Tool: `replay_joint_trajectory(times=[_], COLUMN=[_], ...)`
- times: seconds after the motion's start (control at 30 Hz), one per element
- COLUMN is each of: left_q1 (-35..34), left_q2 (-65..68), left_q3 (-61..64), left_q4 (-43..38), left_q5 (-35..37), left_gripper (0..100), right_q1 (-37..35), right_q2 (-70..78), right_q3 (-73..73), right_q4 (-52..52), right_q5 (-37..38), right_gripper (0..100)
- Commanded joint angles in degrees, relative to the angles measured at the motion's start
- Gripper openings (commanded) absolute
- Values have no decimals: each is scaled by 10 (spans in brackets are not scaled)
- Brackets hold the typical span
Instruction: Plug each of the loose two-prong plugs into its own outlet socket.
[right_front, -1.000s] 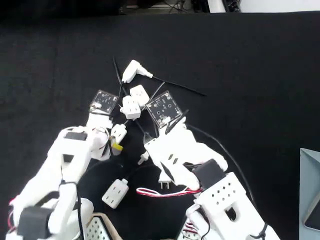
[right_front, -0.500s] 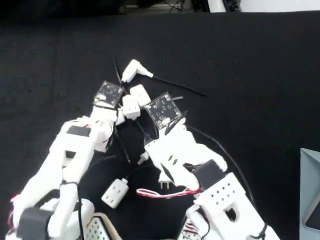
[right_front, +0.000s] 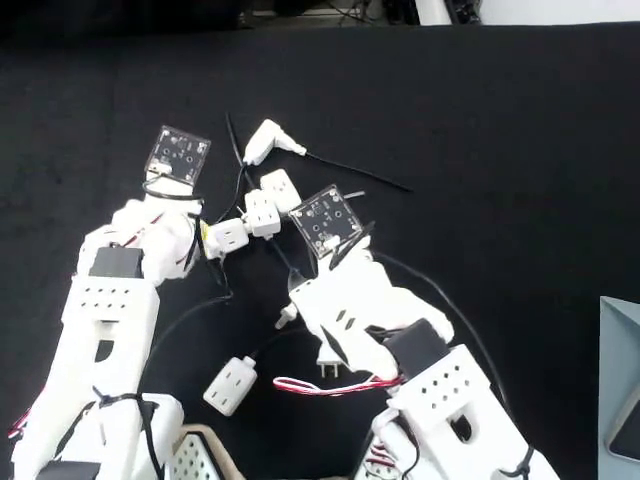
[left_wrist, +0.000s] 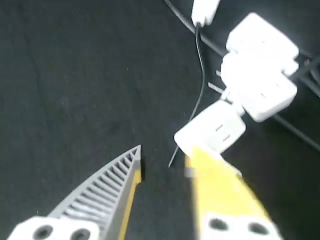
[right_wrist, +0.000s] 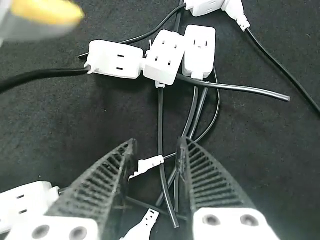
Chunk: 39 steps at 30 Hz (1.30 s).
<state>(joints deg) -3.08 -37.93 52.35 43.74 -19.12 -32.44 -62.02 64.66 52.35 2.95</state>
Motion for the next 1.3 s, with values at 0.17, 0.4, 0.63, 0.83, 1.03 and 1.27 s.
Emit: replay_joint_trajectory(times=[0.17, 0.4, 0.63, 0.83, 1.03, 1.27], left_q1=[33, 94, 48, 38, 43, 43], left_q2=[7, 80, 113, 243, 362, 365], left_q3=[-10, 9, -41, -95, -165, -174], left_q4=[40, 35, -11, -65, -63, -63], left_q5=[-19, -56, -52, -51, -35, -30], left_gripper=[308, 308, 305, 303, 283, 127], right_q1=[7, 7, 7, 7, 7, 7], right_q2=[-7, -7, -7, -7, -7, -7], right_q3=[6, 6, 6, 6, 7, 7], right_q4=[-11, -11, -11, -11, -11, -11], right_q5=[1, 1, 1, 1, 1, 2], right_gripper=[131, 131, 131, 131, 131, 131])
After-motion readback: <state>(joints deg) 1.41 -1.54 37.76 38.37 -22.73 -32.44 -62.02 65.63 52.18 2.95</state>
